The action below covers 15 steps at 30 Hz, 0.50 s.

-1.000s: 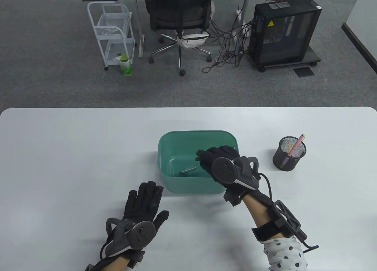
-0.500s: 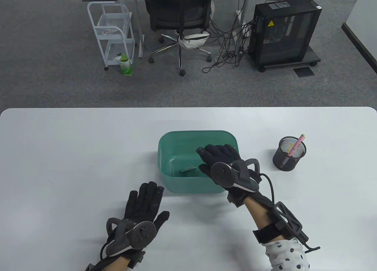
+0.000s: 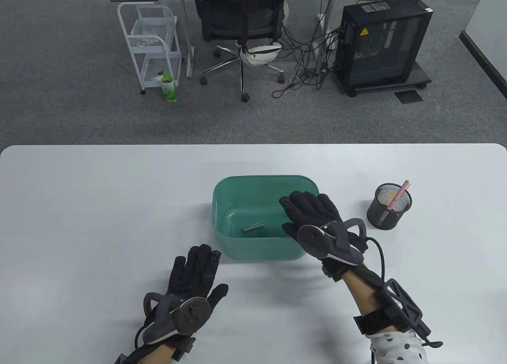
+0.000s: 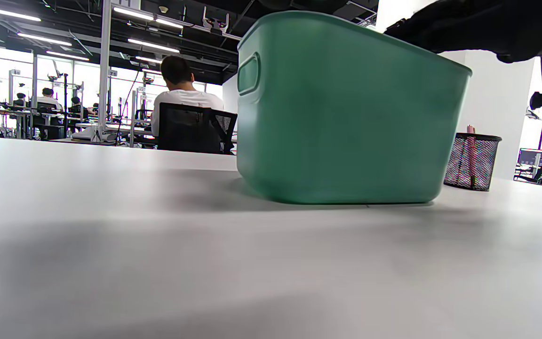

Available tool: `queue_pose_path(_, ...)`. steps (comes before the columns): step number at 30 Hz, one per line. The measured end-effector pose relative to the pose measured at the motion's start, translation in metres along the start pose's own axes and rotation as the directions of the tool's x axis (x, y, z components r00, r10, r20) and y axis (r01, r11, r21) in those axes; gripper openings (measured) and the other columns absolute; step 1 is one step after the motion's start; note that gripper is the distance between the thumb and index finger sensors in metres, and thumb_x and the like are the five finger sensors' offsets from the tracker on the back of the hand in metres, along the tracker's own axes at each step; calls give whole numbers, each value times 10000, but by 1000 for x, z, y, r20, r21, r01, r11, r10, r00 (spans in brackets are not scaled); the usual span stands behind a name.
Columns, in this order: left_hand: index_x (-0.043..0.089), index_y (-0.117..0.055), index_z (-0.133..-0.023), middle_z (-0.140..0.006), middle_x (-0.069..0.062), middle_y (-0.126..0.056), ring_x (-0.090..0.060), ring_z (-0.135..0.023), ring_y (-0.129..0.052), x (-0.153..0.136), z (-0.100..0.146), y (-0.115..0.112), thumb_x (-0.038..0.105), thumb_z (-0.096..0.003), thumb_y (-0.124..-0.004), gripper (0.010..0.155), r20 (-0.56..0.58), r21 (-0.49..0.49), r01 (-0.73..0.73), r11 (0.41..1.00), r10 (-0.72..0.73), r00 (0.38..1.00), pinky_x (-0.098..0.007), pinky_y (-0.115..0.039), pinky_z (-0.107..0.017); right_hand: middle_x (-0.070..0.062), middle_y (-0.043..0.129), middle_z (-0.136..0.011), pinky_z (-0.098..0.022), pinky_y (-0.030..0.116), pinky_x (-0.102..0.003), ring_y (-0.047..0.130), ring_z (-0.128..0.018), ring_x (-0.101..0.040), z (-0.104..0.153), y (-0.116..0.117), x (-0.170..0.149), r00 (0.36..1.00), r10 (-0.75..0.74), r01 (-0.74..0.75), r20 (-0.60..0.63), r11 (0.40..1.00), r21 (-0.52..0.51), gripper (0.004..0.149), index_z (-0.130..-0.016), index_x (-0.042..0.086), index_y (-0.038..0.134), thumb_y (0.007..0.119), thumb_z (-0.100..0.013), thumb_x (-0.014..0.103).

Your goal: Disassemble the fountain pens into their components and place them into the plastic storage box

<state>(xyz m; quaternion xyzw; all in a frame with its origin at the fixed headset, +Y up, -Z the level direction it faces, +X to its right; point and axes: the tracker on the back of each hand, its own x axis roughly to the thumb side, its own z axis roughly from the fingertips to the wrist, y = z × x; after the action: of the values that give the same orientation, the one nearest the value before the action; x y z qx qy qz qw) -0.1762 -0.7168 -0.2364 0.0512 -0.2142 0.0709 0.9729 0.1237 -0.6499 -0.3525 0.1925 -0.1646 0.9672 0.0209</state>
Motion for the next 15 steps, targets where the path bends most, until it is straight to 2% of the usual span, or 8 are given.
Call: queue_pose_path(15, 105, -304, -1276, -1341, -181, -313, -409, -1222, -299, 0, -1, -1, 539, -676, -426, 750, -2, -7, 3, 1000, -3, 1000, -573, -209, -873, -10, 569, -1188, -841, 443, -496, 617, -1085, -229, 23, -11, -82, 965, -12, 8, -261, 1000, -15, 637, -1134, 311, 587, 622, -544, 548)
